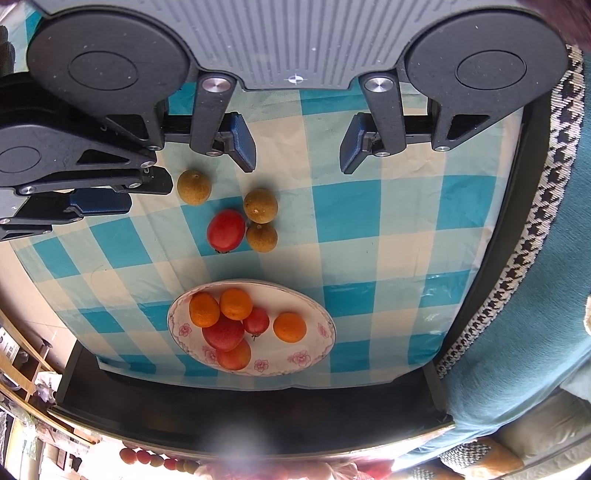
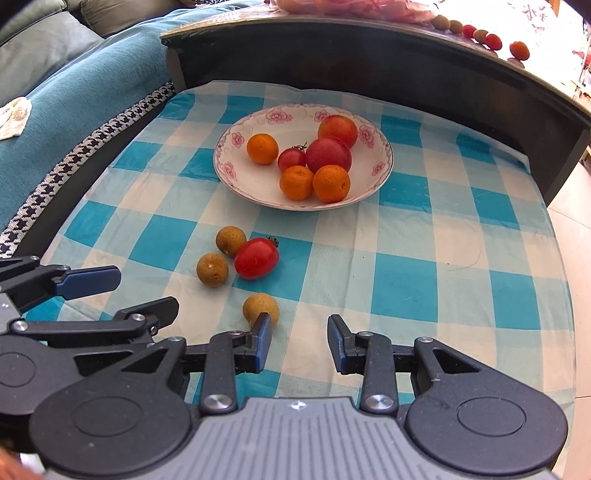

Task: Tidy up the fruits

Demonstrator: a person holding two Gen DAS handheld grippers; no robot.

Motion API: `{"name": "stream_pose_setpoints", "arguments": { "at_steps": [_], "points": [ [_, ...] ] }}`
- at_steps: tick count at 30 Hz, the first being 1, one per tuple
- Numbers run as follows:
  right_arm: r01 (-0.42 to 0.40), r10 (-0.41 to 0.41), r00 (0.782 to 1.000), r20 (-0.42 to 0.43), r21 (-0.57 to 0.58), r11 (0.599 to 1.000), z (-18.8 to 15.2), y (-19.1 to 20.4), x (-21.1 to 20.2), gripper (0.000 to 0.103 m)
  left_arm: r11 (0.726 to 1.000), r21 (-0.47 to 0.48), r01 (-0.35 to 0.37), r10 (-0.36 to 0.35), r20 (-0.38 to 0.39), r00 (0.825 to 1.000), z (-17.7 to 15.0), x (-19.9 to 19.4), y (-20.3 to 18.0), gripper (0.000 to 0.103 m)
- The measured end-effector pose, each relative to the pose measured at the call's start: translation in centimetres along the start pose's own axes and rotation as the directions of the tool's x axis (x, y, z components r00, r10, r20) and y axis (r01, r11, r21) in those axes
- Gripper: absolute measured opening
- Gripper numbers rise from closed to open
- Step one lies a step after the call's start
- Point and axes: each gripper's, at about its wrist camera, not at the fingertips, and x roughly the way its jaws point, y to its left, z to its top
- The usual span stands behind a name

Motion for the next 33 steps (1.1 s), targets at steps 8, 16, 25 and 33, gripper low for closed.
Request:
{"name": "stream_pose_setpoints", "arguments": {
  "at_steps": [8, 16, 25, 33],
  "points": [
    [0.007, -0.008, 1.000, -0.022, -0.040, 0.999, -0.2, 0.4, 0.5, 0.035, 1.000, 0.022, -0.005, 0.005, -0.030, 1.000, -0.4, 0.5, 0.1, 0.061],
    [0.011, -0.016, 0.999, -0.035, -0.141, 0.990, -0.8, 2.0, 0.8, 0.019, 0.999, 0.045, -0.004, 0.006, -0.054, 0.998, -1.4, 0.9, 0.6, 0.071],
    [-0.047, 0.035, 0.996, -0.077, -0.159, 0.986, -1.7, 2.3, 1.5, 0.011, 1.000, -0.009, 0.012, -0.012, -0.048, 0.999, -1.5, 0.4, 2.4, 0.072],
    [-0.086, 0.082, 0.994, -0.069, -0.056, 0.995, -1.4, -0.6, 0.9, 0.008, 0.998, -0.047, 0.037, -0.039, -0.047, 0.998, -1.2, 0.4, 2.9, 0.073]
  ]
}}
